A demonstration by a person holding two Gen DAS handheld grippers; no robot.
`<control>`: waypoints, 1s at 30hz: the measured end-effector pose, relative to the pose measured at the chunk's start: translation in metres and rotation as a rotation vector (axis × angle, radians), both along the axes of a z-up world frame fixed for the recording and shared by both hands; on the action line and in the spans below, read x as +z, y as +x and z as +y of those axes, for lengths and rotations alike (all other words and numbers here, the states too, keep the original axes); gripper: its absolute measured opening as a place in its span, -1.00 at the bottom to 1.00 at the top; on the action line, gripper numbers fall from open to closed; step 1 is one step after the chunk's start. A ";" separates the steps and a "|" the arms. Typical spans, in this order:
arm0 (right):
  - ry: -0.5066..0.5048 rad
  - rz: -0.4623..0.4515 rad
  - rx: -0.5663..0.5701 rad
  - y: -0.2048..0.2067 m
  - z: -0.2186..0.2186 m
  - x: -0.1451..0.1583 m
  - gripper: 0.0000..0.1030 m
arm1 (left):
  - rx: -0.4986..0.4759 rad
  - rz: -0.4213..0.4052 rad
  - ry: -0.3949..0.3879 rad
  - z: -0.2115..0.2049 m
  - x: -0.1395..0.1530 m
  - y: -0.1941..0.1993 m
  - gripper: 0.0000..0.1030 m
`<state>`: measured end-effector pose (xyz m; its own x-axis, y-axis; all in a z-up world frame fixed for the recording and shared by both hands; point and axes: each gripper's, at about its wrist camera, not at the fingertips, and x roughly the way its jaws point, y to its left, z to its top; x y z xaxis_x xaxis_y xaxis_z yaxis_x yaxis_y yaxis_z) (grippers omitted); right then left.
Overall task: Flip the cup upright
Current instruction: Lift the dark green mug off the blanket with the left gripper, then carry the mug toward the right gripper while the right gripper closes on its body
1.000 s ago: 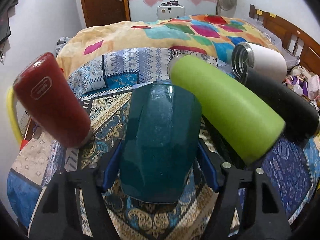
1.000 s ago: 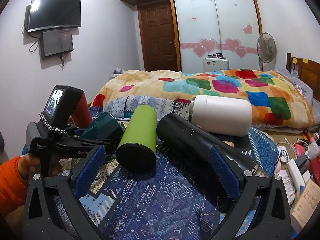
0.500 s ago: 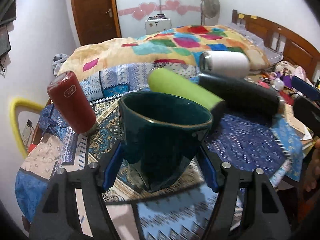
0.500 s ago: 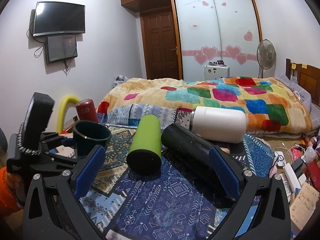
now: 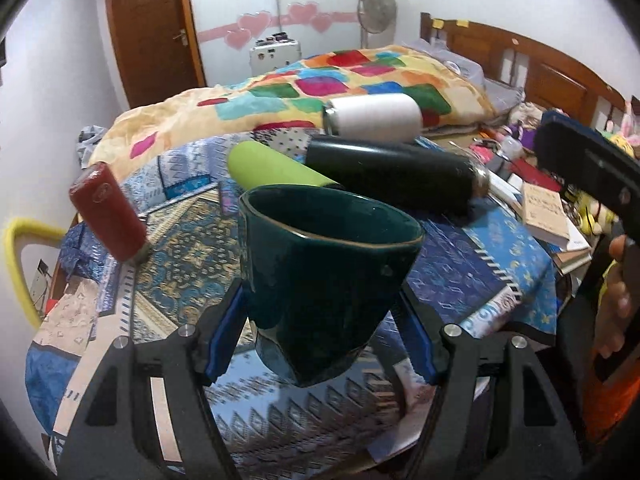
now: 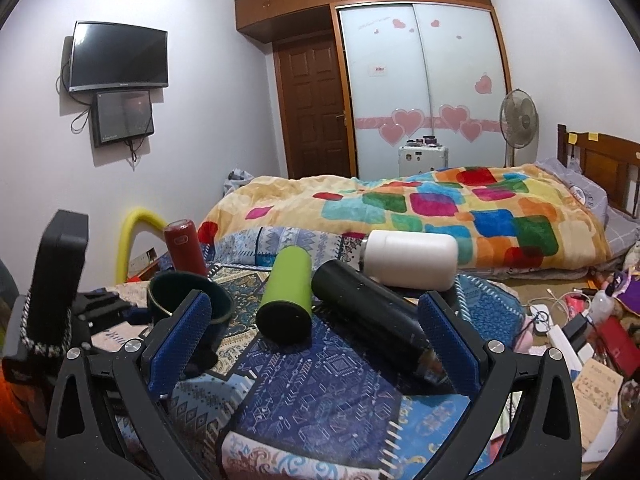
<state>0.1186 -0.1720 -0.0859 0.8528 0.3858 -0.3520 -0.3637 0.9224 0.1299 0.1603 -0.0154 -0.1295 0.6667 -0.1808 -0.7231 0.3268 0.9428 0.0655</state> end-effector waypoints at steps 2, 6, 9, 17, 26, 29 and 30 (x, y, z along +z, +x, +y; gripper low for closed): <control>-0.001 -0.001 -0.006 -0.002 -0.002 -0.001 1.00 | -0.016 0.019 -0.002 -0.006 -0.004 0.001 0.37; 0.000 0.009 -0.021 -0.002 -0.010 -0.007 1.00 | -0.047 0.056 0.000 -0.020 -0.014 0.006 0.37; -0.005 0.023 -0.033 0.000 -0.015 -0.012 1.00 | -0.065 0.071 0.005 -0.030 -0.021 0.011 0.37; -0.016 0.059 -0.053 0.009 -0.023 -0.028 1.00 | -0.085 0.074 -0.006 -0.038 -0.028 0.026 0.37; -0.025 0.106 -0.069 0.017 -0.029 -0.042 1.00 | -0.095 0.092 -0.001 -0.044 -0.046 0.036 0.36; -0.029 0.118 -0.071 0.019 -0.028 -0.043 1.00 | -0.101 0.089 0.000 -0.044 -0.047 0.036 0.37; -0.028 0.120 -0.072 0.019 -0.028 -0.044 1.00 | -0.099 0.093 -0.001 -0.043 -0.047 0.036 0.37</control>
